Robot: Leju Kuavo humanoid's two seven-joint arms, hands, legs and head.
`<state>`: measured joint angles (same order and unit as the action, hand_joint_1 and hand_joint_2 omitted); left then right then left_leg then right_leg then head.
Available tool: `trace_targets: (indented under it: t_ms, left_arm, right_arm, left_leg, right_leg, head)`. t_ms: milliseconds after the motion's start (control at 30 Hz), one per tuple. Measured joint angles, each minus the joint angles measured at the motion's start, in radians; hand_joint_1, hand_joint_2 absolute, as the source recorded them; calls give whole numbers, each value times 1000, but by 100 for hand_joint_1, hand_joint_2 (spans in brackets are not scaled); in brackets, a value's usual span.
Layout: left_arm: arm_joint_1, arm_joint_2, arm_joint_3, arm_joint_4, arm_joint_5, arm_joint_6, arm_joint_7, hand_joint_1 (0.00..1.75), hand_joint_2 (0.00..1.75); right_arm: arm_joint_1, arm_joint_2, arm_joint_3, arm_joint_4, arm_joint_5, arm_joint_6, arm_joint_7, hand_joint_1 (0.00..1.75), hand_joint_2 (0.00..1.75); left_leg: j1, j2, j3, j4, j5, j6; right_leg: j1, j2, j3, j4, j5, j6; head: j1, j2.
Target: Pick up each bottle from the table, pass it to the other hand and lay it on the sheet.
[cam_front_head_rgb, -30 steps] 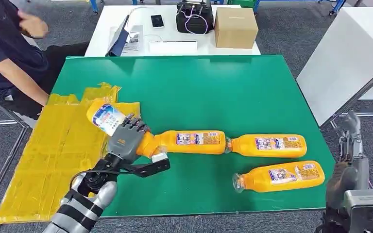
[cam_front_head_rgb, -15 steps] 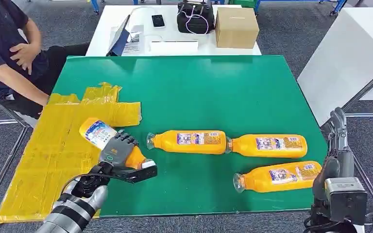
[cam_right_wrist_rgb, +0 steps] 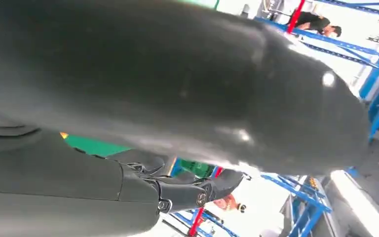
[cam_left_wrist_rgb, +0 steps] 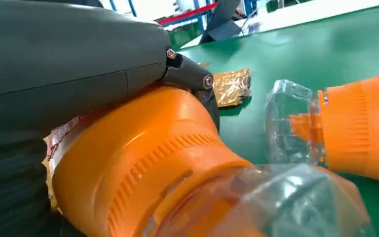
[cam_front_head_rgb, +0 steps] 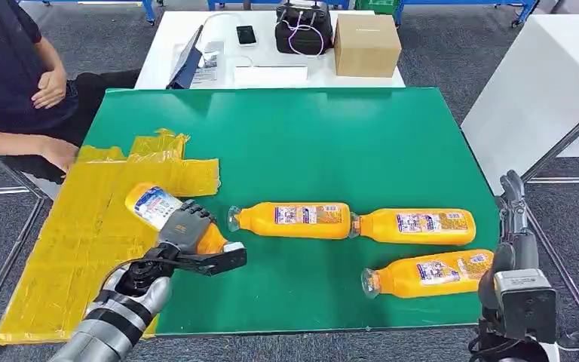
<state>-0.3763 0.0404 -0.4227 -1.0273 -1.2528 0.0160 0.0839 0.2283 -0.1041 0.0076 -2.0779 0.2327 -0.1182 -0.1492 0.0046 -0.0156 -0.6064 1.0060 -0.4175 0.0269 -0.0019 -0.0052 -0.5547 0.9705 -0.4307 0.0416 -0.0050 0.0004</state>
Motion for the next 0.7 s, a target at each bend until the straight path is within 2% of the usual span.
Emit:
trace_targets:
  t_ms: [233,267,533,700]
  left_arm:
    - [-8,-10,-5,-1,14,-25,6,175,175]
    - [-9,-11,-8,-1,16,-30,10,0,175]
    - [-26,-11,-19,12,30,-81,42,0,175]
    - [-43,-10,-21,27,41,-125,68,0,175]
  right_arm:
    - [3,0,-6,0,-11,16,0,0,0]
    - [3,0,-6,0,-8,16,2,0,0]
    - [12,2,-6,14,16,20,1,0,0]
    - [14,-4,-6,30,67,34,38,0,0]
  left_leg:
    - [0,0,-1,0,0,0]
    - [0,0,-1,0,0,0]
    - [0,0,0,0,0,0]
    - [0,0,0,0,0,0]
  right_leg:
    - [0,0,0,0,0,0]
    - [0,0,0,0,0,0]
    - [0,0,0,0,0,0]
    - [0,0,1,0,0,0]
  head:
    - [0,0]
    - [0,0]
    - [0,0]
    - [0,0]
